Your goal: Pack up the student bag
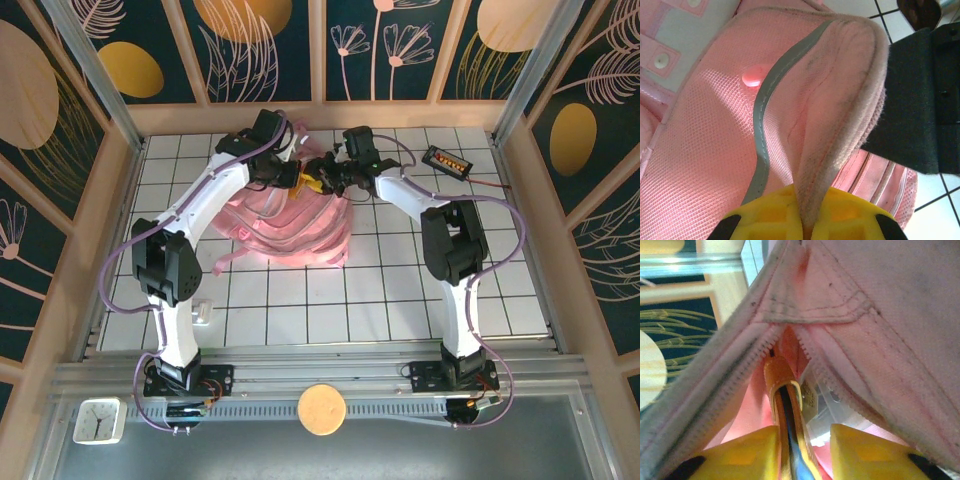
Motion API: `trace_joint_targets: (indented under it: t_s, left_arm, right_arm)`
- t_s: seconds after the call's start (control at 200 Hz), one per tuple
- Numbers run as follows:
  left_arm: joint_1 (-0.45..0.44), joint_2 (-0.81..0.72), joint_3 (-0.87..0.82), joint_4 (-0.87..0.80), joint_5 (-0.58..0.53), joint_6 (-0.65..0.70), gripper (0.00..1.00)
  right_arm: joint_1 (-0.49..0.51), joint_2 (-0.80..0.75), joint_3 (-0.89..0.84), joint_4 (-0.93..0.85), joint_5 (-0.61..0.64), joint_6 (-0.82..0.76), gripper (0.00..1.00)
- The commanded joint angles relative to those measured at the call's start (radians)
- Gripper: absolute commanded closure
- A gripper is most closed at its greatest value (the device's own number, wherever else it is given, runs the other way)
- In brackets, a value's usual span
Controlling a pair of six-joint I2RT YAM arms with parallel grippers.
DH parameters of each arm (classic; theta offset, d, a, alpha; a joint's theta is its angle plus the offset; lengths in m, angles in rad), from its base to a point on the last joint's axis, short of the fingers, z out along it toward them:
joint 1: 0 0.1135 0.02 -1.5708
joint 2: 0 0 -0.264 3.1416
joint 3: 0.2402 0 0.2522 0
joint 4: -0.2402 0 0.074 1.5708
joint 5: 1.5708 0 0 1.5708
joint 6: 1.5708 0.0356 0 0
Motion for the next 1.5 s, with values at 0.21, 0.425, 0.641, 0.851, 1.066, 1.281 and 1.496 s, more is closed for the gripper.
trace_joint_targets:
  t_s: [0.21, 0.425, 0.641, 0.851, 1.066, 1.281, 1.496]
  left_arm:
    - [-0.021, 0.033, 0.079, 0.038, 0.052, -0.024, 0.59]
    - [-0.020, -0.055, 0.017, 0.040, -0.039, -0.014, 0.01]
    - [0.032, -0.318, -0.275, 0.135, -0.206, -0.158, 0.01]
    - [0.389, -0.584, -0.861, 0.518, 0.355, -0.496, 0.01]
    - [0.466, -0.554, -1.062, 0.867, 0.529, -0.690, 0.16]
    - [0.495, -0.450, -1.054, 0.878, 0.525, -0.641, 0.29]
    - [0.500, -0.366, -1.051, 0.944, 0.513, -0.656, 0.39]
  right_arm:
    - [-0.027, -0.248, -0.174, -0.070, 0.061, -0.058, 0.48]
    - [-0.071, -0.433, -0.310, -0.181, 0.125, -0.106, 0.40]
    - [0.000, -0.483, -0.262, -0.343, 0.286, -0.288, 0.01]
    - [0.073, -0.460, -0.307, -0.278, 0.274, -0.275, 0.01]
    - [0.151, -0.376, -0.215, -0.324, 0.282, -0.322, 0.01]
    - [0.227, -0.311, -0.149, -0.394, 0.328, -0.352, 0.02]
    - [0.234, -0.310, -0.136, -0.392, 0.331, -0.336, 0.02]
